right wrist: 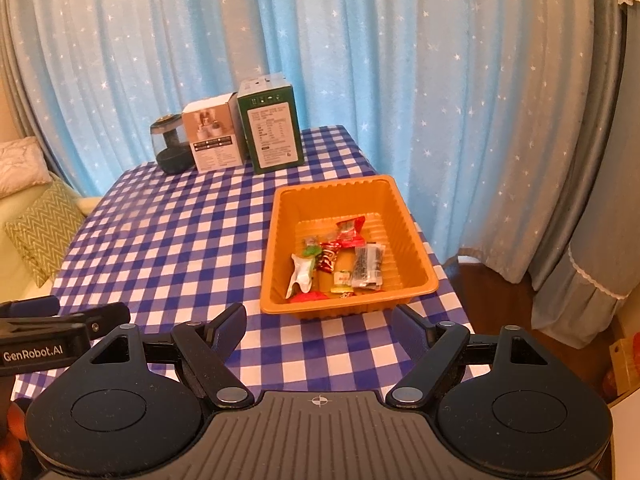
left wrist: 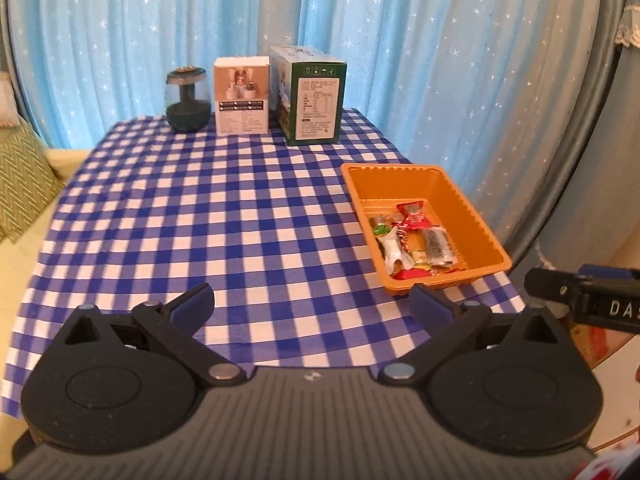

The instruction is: Organize snacks

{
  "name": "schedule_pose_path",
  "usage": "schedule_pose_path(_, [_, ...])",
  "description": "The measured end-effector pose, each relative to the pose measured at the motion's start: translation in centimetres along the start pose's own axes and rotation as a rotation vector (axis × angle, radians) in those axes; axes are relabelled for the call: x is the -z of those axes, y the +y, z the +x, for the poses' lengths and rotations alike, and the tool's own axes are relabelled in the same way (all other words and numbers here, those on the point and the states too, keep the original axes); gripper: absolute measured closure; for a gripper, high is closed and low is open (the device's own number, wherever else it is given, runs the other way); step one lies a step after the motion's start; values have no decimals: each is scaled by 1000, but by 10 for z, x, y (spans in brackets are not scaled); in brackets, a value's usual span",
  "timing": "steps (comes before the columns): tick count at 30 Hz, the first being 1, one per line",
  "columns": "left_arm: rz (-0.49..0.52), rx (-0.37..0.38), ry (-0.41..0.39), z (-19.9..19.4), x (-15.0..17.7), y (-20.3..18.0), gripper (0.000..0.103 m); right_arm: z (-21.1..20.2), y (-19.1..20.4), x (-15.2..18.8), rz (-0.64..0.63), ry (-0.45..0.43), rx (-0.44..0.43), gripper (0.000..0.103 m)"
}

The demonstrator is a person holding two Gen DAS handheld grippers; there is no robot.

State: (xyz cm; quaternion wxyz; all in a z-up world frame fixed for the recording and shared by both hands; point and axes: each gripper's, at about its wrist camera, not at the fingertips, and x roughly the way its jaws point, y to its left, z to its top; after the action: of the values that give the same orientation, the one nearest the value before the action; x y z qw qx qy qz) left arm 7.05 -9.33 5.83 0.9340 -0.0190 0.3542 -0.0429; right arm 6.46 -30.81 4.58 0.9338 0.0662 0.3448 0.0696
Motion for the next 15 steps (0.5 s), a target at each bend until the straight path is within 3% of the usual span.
schedule_pose_path(15, [-7, -19, -14, -27, 7, 2, 0, -21, 10, 11, -21, 1, -24, 24])
